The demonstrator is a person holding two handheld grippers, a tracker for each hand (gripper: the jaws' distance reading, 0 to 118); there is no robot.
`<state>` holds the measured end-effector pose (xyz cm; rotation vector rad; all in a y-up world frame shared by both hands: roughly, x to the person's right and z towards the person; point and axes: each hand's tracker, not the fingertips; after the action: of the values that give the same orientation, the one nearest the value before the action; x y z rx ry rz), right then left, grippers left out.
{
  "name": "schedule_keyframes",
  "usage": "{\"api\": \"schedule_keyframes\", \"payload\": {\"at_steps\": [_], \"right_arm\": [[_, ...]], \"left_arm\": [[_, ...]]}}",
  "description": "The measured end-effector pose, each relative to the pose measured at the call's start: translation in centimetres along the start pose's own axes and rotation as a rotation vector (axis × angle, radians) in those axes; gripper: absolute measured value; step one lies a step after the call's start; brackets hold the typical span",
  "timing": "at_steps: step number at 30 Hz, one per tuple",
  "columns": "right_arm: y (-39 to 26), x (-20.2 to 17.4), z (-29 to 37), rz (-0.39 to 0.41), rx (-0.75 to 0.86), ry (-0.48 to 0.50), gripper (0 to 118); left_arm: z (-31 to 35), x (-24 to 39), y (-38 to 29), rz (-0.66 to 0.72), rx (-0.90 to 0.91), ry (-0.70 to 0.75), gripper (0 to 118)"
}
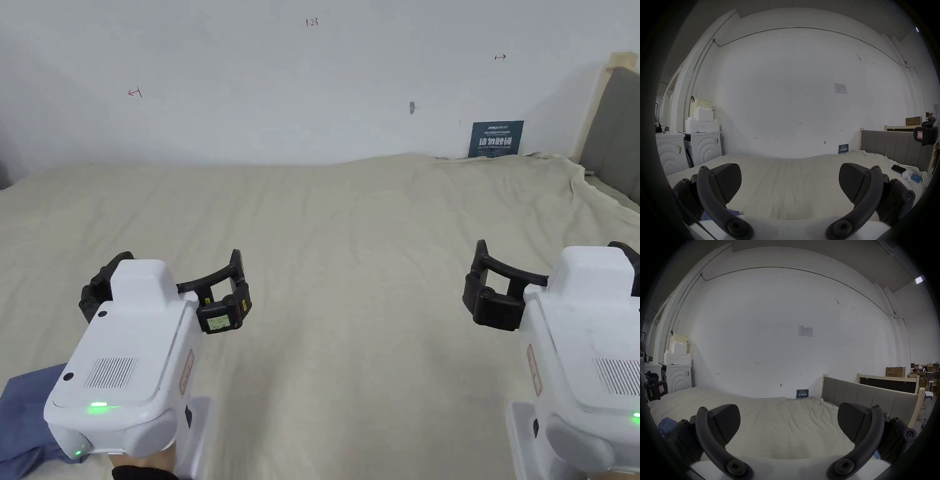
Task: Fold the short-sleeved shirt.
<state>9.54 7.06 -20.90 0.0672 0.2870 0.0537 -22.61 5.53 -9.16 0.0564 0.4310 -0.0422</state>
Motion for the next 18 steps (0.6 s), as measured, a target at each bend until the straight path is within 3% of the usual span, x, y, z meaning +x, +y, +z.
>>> {"api": "schedule_keyframes", "payload": {"at_steps": [18], "right_arm": [[0.3,0.09,0.48,-0.003,0.007,0.008,117]], "left_arm": [[0.2,0.13,0.19,0.002,0.005,-0.004,118]]}}
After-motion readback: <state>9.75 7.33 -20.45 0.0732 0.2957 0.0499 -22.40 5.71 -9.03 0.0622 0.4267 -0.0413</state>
